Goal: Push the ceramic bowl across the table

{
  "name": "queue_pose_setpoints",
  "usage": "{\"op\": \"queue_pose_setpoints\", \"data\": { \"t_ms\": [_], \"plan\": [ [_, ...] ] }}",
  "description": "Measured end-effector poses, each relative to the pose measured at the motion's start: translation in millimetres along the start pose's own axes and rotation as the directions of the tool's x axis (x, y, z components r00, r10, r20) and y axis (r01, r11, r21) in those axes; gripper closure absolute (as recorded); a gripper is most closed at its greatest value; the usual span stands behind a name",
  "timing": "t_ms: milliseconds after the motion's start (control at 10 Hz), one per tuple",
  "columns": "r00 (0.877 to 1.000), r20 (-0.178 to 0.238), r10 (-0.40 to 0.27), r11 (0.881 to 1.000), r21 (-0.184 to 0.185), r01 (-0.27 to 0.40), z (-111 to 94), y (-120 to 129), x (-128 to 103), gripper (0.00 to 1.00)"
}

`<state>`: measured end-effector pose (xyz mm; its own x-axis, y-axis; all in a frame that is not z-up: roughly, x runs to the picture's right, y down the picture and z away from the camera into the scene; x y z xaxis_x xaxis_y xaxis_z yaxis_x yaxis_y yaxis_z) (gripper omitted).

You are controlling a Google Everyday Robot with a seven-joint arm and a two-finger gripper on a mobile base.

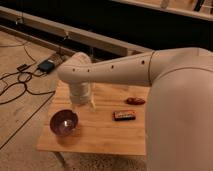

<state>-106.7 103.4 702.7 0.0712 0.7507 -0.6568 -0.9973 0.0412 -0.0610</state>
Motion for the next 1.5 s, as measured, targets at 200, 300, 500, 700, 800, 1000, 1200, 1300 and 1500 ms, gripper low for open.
{"op": "queue_pose_setpoints", "data": {
  "t_ms": [200,300,500,700,800,1000,1200,1300,1500],
  "plan": [
    [1.000,0.000,0.000,1.000,0.000,0.000,0.0,0.0,0.0,0.35],
    [1.000,0.000,0.000,1.000,0.000,0.000,0.0,0.0,0.0,0.35],
    [1.000,-0.001,0.000,1.000,0.000,0.000,0.4,-0.1,0.1,0.35],
    [1.000,-0.001,0.000,1.000,0.000,0.000,0.4,0.0,0.1,0.35],
    [1.000,-0.001,0.000,1.000,0.000,0.000,0.4,0.0,0.1,0.35],
    [1.000,-0.001,0.000,1.000,0.000,0.000,0.4,0.0,0.1,0.35],
    [1.000,-0.001,0.000,1.000,0.000,0.000,0.4,0.0,0.1,0.35],
    [1.000,-0.002,0.001,1.000,0.002,-0.001,0.2,-0.7,0.0,0.35],
    [1.000,-0.012,-0.001,1.000,0.027,0.002,8.1,-9.1,-5.0,0.35]
  ]
}}
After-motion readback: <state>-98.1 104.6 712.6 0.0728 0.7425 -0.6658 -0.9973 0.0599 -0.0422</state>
